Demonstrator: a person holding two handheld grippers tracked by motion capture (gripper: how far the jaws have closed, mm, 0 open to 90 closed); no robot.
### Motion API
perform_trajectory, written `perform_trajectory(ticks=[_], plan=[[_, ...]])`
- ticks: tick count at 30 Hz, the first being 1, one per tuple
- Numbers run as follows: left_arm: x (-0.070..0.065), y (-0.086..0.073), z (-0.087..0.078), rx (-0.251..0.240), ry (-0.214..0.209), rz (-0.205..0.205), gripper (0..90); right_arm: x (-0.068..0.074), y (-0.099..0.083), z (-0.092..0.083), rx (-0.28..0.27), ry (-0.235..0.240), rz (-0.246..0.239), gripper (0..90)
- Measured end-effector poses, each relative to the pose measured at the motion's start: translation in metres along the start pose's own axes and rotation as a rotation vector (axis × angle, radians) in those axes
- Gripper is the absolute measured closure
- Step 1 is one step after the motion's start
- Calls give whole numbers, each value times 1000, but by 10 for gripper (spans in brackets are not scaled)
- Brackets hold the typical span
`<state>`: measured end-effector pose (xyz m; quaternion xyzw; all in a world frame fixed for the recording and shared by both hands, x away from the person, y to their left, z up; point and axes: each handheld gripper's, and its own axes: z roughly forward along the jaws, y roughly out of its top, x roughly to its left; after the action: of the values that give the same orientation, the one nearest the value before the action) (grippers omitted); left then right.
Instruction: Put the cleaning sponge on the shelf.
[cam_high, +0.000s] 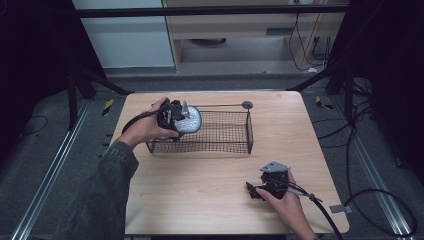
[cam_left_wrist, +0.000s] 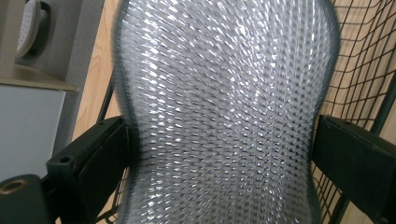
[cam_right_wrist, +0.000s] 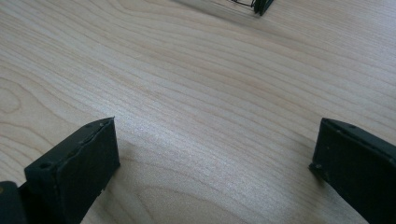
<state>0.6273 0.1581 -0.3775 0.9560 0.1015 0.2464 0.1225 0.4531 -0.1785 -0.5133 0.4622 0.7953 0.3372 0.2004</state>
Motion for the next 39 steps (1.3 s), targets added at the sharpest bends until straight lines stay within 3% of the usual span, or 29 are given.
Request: perform_trajectory(ticks=[5, 26, 39], plan=[[1, 0, -2, -20, 1, -28, 34, 0, 0, 0, 0, 0, 0, 7], [-1, 1, -17, -60, -10, -36, 46, 0, 0, 0, 0, 0, 1, 7], [-11, -8, -27, -79, -14, -55, 57, 0, 0, 0, 1, -2, 4, 7]])
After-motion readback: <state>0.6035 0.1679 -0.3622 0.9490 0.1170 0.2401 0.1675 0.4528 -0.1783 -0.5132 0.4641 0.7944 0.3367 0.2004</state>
